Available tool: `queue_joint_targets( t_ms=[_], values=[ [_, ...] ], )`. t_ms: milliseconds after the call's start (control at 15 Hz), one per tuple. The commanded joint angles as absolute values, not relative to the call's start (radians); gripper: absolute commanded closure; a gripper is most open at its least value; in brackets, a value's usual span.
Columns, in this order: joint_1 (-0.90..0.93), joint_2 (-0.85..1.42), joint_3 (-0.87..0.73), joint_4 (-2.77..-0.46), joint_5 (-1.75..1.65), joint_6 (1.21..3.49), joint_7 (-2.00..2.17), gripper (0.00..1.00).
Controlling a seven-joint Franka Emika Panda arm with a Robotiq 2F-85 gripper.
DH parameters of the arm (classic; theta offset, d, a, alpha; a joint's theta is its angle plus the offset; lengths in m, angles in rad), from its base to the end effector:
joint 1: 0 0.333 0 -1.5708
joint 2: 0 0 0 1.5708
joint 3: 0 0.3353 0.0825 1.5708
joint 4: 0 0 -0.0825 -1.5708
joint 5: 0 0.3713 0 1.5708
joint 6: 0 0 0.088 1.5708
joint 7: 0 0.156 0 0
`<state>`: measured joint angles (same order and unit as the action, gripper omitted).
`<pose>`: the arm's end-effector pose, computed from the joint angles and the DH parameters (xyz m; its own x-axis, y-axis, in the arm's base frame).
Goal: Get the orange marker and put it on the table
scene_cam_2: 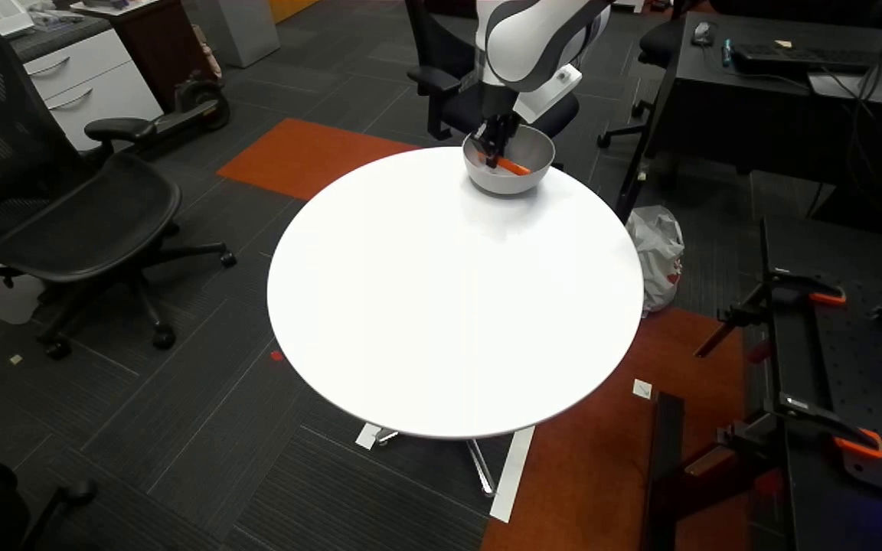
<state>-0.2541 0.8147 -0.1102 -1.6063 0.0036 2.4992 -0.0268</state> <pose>0.6647 -0.2445 0.1326 0.9525 -0.2941 0.0790 -0.3001 -0.9506 0.0798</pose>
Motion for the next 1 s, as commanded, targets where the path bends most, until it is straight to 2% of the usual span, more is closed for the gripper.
queue_joint_targets(
  t_ms=[0, 400, 733, 933],
  values=[
    [-0.205, 0.671, -0.141, -1.803, 0.002, 2.621, 0.033, 0.95],
    [-0.06, 0.51, -0.239, -2.025, -0.074, 2.824, 0.153, 0.95],
    [0.186, 0.41, -0.43, -2.154, -0.262, 2.933, 0.347, 0.95],
    [0.326, 0.387, -0.534, -2.172, -0.384, 2.913, 0.464, 0.95]
  ],
)
